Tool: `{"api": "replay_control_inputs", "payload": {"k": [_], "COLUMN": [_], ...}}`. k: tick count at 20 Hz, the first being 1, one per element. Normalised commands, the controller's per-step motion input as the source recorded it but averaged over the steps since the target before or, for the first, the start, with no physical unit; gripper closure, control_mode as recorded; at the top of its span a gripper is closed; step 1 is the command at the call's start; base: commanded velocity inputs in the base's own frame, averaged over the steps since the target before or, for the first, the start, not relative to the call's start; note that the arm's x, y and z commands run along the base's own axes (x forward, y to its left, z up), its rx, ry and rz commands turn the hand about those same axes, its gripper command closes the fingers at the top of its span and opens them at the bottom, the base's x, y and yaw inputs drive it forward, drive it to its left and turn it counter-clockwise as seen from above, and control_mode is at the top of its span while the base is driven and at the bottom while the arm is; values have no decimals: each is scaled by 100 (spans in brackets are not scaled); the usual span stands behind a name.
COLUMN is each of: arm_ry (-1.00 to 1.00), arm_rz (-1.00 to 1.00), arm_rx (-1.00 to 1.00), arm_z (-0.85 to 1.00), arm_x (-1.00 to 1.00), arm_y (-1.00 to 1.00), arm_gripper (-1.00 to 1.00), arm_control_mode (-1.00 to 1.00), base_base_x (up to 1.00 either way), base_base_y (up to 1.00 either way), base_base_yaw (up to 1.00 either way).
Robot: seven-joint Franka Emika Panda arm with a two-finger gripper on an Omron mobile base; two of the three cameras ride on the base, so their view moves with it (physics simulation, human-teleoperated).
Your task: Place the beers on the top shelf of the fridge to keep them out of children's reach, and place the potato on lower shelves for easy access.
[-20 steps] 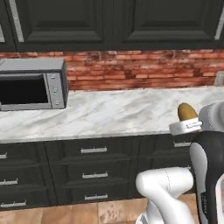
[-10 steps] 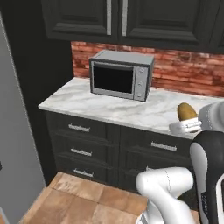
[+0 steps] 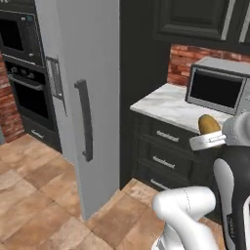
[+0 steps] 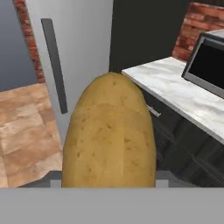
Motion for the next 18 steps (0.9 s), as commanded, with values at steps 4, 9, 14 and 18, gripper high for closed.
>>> {"api": "replay_control_inputs", "payload": {"k": [4,9,14,18], "arm_ry": [0,0,0,0], "arm_rz": [0,0,0,0], "arm_rx": [0,0,0,0], "arm_z": [0,0,0,0], "arm_x": [0,0,0,0], "arm_y": [0,0,0,0], "arm_gripper": [100,100,100,100], "arm_control_mode": [100,100,100,100], "base_base_x": [0,10,31,62], "base_base_y": [100,100,100,89], "base_base_yaw": [44,40,36,22]}}
